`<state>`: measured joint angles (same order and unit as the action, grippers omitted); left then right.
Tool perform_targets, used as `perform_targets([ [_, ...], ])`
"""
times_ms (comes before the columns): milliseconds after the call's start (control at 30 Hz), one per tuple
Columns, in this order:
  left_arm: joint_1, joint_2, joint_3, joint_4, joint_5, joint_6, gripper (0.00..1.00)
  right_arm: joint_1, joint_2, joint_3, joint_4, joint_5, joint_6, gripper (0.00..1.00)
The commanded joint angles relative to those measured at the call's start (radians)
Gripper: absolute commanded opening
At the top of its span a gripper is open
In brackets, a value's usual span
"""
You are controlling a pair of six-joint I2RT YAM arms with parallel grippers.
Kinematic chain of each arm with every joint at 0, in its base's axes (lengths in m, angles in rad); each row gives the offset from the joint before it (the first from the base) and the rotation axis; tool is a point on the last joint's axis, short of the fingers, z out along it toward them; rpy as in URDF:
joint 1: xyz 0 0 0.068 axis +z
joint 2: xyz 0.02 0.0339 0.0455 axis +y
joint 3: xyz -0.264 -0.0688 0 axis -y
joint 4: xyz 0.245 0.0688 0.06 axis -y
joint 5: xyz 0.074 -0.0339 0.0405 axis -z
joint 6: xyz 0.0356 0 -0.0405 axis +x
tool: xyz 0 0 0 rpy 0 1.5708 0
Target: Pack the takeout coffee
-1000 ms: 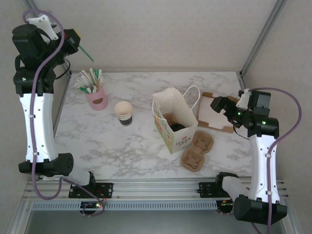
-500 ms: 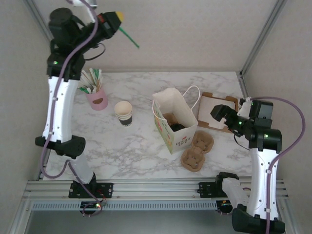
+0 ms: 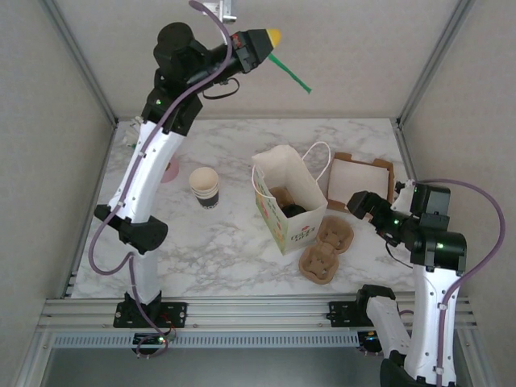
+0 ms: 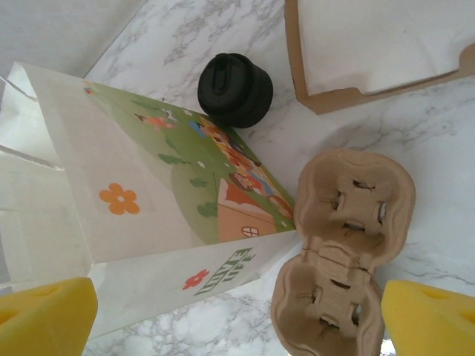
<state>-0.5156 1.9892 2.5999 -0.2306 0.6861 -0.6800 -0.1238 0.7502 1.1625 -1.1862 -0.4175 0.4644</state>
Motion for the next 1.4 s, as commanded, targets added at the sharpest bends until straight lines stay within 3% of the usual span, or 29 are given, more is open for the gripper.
perform_targets([
  [0,-0.036,0.055,0.029,0.105,0.024,-0.010,0.00,0.003,-0.027,-0.020,-0.059,0.026,0.010,0.99],
  [233,-0.062,0.143,0.078,0.108,0.021,-0.021,0.00,0.004,-0.052,-0.055,-0.068,0.051,0.020,0.99],
  [567,-0.047,0.102,0.075,-0.069,-0.043,0.088,0.00,0.004,-0.015,-0.102,0.050,0.079,0.050,0.99],
  [900,-0.018,0.112,0.071,-0.162,-0.063,0.111,0.00,0.003,0.078,-0.152,0.162,0.037,0.046,0.99],
  [1367,-0.021,-0.072,-0.009,-0.282,-0.066,0.150,0.00,0.003,0.085,-0.179,0.164,0.083,0.022,0.99],
])
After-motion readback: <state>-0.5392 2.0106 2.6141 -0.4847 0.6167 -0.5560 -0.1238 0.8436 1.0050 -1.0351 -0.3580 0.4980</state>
